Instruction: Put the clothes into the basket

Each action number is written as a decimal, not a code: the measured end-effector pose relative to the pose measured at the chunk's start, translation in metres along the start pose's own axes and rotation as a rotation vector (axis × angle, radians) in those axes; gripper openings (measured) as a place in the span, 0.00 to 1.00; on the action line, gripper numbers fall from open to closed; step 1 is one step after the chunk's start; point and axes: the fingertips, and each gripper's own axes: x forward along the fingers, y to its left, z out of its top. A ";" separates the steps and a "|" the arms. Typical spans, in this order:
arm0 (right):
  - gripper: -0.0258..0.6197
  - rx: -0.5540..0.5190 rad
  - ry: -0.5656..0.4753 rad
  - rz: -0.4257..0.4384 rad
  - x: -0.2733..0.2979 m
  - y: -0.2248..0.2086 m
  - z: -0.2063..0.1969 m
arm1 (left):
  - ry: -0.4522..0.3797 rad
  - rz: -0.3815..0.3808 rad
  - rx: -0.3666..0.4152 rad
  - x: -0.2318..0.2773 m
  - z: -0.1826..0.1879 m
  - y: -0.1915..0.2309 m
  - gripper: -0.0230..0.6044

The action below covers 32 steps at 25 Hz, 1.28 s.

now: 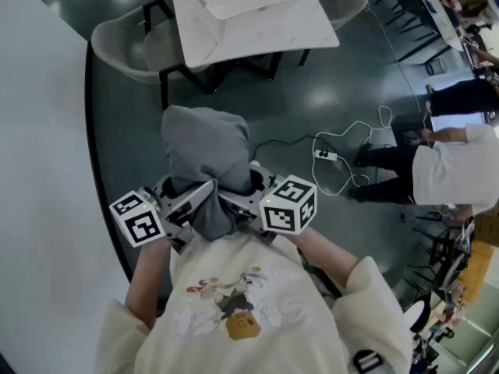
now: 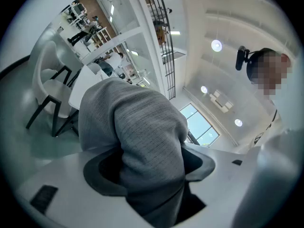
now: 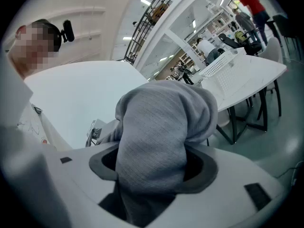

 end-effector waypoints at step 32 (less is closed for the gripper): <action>0.49 0.067 -0.090 -0.048 -0.025 0.002 -0.010 | 0.026 -0.066 -0.038 0.005 -0.019 -0.014 0.55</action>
